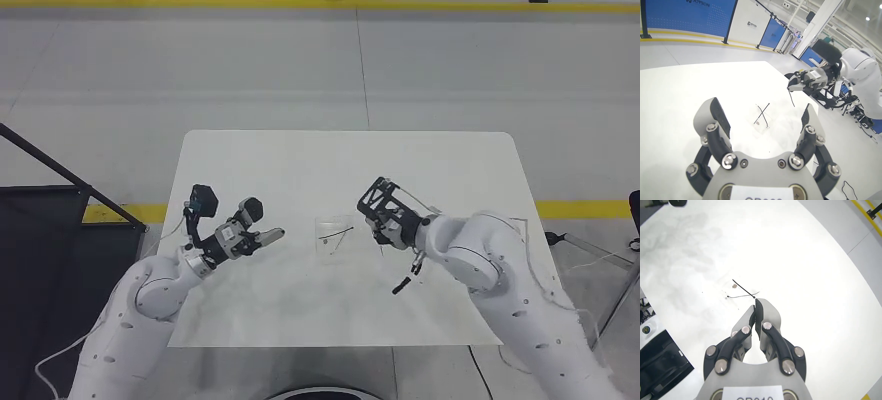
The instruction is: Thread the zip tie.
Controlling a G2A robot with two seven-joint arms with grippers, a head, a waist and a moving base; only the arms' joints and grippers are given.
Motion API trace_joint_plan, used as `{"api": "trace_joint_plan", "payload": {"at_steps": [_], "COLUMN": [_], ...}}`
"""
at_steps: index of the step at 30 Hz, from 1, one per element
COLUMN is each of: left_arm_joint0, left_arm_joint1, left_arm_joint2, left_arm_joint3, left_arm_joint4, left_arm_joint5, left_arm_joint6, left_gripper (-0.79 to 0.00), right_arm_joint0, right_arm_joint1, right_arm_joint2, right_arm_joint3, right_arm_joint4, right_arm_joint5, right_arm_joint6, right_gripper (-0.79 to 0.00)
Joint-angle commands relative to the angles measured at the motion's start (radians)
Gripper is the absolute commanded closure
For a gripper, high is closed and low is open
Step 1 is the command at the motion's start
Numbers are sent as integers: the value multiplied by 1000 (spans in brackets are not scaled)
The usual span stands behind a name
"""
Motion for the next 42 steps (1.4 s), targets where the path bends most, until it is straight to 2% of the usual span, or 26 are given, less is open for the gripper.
{"api": "trace_joint_plan", "payload": {"at_steps": [1, 5, 18, 20, 25, 31, 37, 42], "left_arm_joint0": [-16, -35, -37, -40, -85, -137, -178, -202], "left_arm_joint1": [3, 8, 8, 5, -15, -36, -54, -68], "left_arm_joint2": [15, 48, 51, 80, 166, 242, 291, 315], "left_arm_joint3": [15, 14, 10, 1, 12, 60, 119, 169], "left_arm_joint4": [-27, -7, 4, 40, 98, 172, 203, 160], "left_arm_joint5": [-24, -27, -16, 14, 68, 38, 10, 0], "left_arm_joint6": [-72, -179, -181, -184, -91, 51, 165, 244], "left_gripper": [-785, -785, -785, -785, -785, -785, -785, -785], "right_arm_joint0": [-29, -57, -60, -63, -72, -65, -54, -47], "right_arm_joint1": [3, 4, 3, 3, -5, -22, -37, -46], "right_arm_joint2": [25, 36, 31, 31, 17, -23, -53, -70], "right_arm_joint3": [-45, -99, -115, -115, -124, -120, -115, -115], "right_arm_joint4": [0, -8, -4, -3, 7, -9, -38, -51], "right_arm_joint5": [23, 46, 31, 34, 66, 130, 196, 215], "right_arm_joint6": [-27, -63, -76, -82, -148, -234, -272, -282], "right_gripper": [0, 0, 0, 0, 0, 0, 0, 0]}}
